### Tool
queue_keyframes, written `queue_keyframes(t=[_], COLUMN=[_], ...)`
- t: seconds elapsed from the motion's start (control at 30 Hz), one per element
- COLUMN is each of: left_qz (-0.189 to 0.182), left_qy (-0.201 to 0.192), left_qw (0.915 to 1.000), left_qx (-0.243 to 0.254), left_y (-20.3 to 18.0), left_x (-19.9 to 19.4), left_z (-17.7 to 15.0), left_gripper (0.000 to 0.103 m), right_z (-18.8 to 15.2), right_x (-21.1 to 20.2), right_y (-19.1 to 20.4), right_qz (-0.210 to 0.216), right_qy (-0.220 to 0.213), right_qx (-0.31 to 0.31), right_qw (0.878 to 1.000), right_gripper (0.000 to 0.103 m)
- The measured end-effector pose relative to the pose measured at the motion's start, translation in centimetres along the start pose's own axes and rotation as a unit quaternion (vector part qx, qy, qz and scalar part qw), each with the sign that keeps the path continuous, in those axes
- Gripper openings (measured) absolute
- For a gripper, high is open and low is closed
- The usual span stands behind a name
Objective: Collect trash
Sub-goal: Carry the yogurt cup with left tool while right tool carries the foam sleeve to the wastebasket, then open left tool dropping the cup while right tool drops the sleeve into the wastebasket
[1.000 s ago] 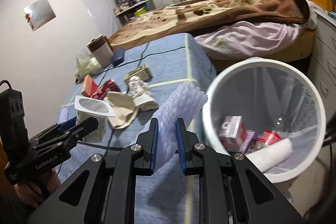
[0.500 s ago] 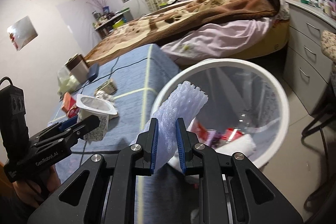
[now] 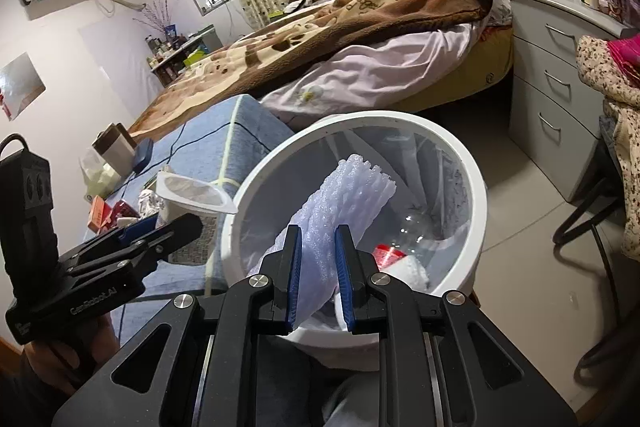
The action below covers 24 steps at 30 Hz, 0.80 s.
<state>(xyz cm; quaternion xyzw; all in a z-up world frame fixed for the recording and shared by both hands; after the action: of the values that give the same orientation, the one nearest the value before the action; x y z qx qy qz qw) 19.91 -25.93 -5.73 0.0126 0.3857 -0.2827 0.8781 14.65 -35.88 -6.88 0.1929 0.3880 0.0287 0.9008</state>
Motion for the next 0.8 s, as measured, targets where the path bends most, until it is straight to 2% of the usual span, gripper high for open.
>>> queue_keyframes(t=[0.3,0.4,0.43,0.47,0.5,0.7,0.8], left_qz=[-0.04,-0.048,-0.053,-0.056,-0.059,-0.055,-0.039], left_qy=[0.015,0.013,0.01,0.008,0.004,-0.005,-0.006], left_qw=[0.9991,0.9987,0.9985,0.9983,0.9981,0.9981,0.9988], left_qx=[-0.002,-0.009,-0.013,-0.016,-0.019,-0.027,-0.028], left_y=[-1.1,-1.0,-0.9,-0.9,-0.8,-0.1,0.6], left_x=[2.6,3.1,3.0,3.0,2.8,2.0,1.4], left_z=[0.6,1.0,1.1,1.1,1.2,1.3,1.1], left_gripper=[0.054,0.055,0.056,0.061,0.063,0.064,0.064], right_z=[-0.1,0.1,0.2,0.2,0.3,0.4,0.4], right_x=[0.7,0.6,0.5,0.4,0.3,-0.1,-0.5], right_y=[-1.0,-0.9,-0.9,-0.9,-1.0,-1.0,-0.3], right_qz=[0.003,0.001,0.0,-0.001,-0.003,-0.002,-0.001], right_qy=[0.015,0.01,0.006,0.003,0.002,-0.002,-0.007], right_qx=[0.015,0.012,0.011,0.011,0.011,0.013,0.001], right_qw=[1.0,1.0,1.0,1.0,1.0,1.0,1.0], right_gripper=[0.023,0.035,0.042,0.05,0.052,0.052,0.052])
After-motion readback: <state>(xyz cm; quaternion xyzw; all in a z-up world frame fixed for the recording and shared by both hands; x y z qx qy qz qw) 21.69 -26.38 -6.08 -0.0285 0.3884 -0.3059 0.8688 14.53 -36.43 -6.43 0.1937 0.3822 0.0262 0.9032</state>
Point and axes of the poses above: each gripper's, at about its wrist camera, not at the fingertips, and x roughly the way its jaws point, y to its left, z to its top, the point moved 8 cm from there along x, roughly the way its jaws point, and after that the axes turned 1 degree about x, right-handed, at the moved point
